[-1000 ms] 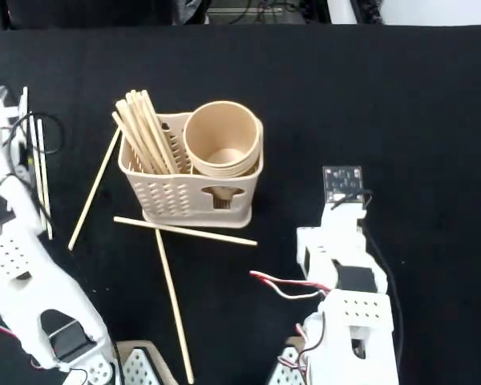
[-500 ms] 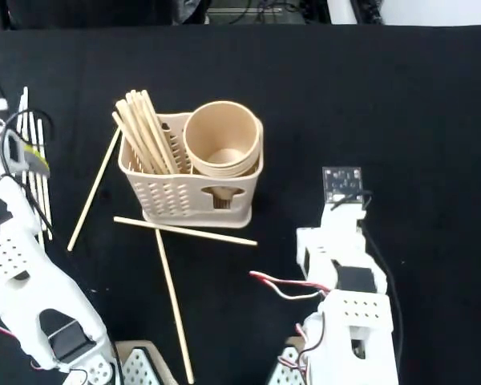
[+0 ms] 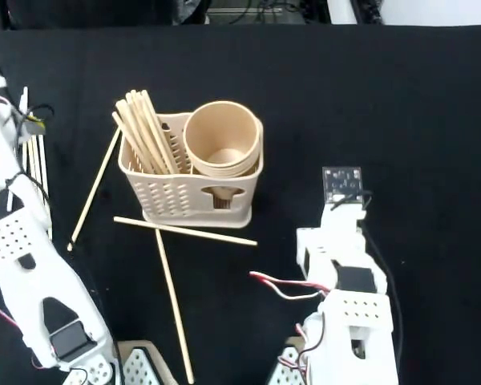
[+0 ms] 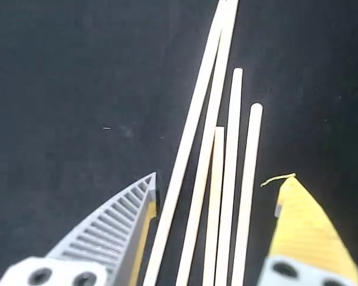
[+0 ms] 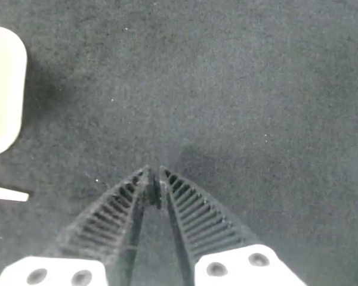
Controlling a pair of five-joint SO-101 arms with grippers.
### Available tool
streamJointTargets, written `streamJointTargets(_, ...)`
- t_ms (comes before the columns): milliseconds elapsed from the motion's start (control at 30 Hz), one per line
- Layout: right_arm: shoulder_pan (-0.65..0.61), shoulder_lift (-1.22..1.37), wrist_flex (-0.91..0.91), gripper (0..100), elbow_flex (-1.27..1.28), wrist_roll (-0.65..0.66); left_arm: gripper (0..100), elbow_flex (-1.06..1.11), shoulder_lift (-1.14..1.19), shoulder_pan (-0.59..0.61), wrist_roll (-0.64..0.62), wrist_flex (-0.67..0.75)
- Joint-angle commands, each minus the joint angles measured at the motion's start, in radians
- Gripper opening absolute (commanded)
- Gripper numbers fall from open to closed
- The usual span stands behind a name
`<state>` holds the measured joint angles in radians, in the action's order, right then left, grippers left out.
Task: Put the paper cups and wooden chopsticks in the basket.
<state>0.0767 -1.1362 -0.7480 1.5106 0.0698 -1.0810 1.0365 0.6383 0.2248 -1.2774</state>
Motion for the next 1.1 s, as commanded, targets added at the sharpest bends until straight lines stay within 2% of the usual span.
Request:
streamJointTargets(0, -0.014, -0.002, 0.017, 1.5, -0.005, 0.0, 31, -0.11, 0.052, -0.012, -0.018, -0.005)
streamJointTargets(233, -0.014, -0.002, 0.017, 1.5, -0.005, 0.0, 22, -0.236, 0.192, 0.008, -0.02, -0.049)
streamJointTargets(433, -0.012, -0.002, 0.017, 1.5, -0.005, 0.0, 2, -0.303, 0.222, -0.008, -0.02, -0.157)
streamJointTargets(633, -0.011, -0.002, 0.017, 1.5, -0.005, 0.0, 3, -0.4, 0.216, -0.033, -0.02, -0.341)
streamJointTargets(767, -0.009, -0.002, 0.017, 1.5, -0.005, 0.0, 3, -0.541, 0.221, -0.051, -0.025, -0.488)
streamJointTargets(1067, -0.009, -0.002, 0.017, 1.5, -0.005, 0.0, 3, -0.581, 0.176, -0.015, -0.028, -0.485)
